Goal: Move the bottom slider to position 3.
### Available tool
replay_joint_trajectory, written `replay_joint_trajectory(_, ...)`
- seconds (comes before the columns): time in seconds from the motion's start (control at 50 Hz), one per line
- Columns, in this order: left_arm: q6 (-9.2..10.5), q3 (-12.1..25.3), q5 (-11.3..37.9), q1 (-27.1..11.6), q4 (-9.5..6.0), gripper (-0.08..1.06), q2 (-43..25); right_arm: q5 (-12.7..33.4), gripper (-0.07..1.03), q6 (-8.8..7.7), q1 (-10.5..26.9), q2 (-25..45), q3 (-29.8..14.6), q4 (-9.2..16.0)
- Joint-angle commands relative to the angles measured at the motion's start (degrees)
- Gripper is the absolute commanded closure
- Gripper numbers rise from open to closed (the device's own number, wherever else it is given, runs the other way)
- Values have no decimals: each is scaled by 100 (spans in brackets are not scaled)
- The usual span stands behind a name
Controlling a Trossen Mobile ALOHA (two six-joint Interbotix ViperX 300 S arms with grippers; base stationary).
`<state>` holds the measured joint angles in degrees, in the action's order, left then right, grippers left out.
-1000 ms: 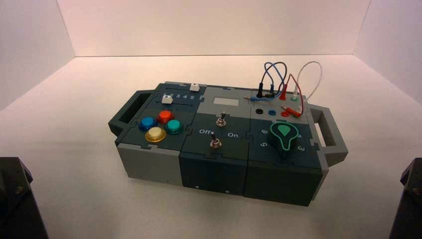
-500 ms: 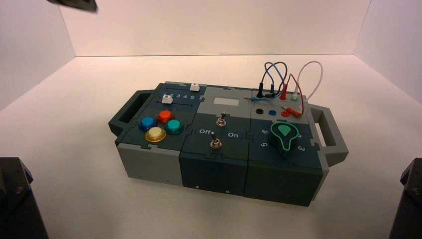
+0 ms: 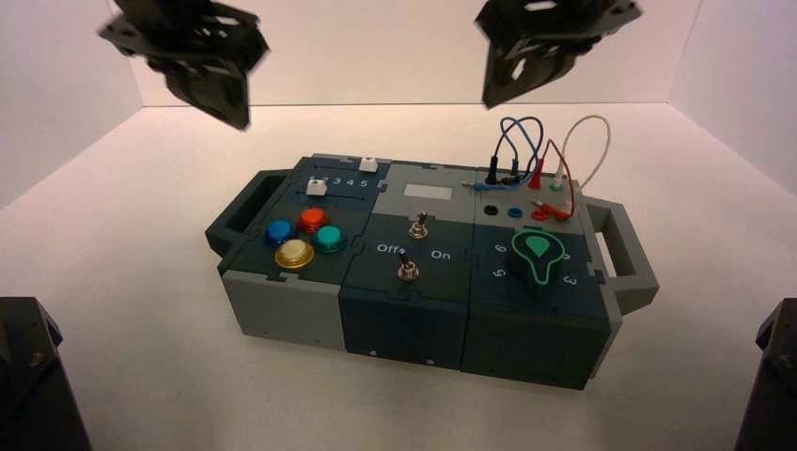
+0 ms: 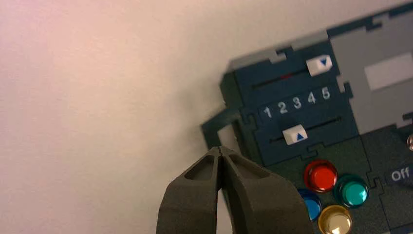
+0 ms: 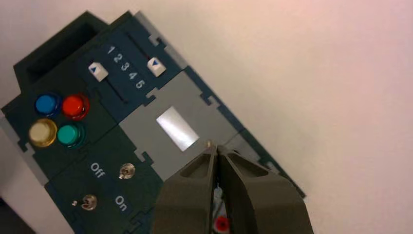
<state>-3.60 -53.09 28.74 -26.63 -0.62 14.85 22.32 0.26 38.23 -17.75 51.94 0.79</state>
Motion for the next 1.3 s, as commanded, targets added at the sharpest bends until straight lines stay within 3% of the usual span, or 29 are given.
replay_joint_trajectory(0.02, -26, 246, 62, -158, -53, 101, -299, 18, 99, 0, 44, 9, -193, 97)
replay_joint_trajectory(0.44, 97, 554, 396, -615, -193, 101, -1002, 35, 99, 0, 44, -185, -202, 105)
replay_joint_trajectory(0.64, 114, 536, 369, -615, -185, 101, -861, 18, 99, 0, 44, -360, -185, 105)
replay_joint_trajectory(0.9, 360, 782, 369, -624, -246, 101, -861, 0, 99, 0, 35, -387, -185, 105)
replay_joint_trajectory(1.3, 404, 826, 211, -624, -369, 101, -1230, 0, 99, 0, 44, -422, -185, 105)
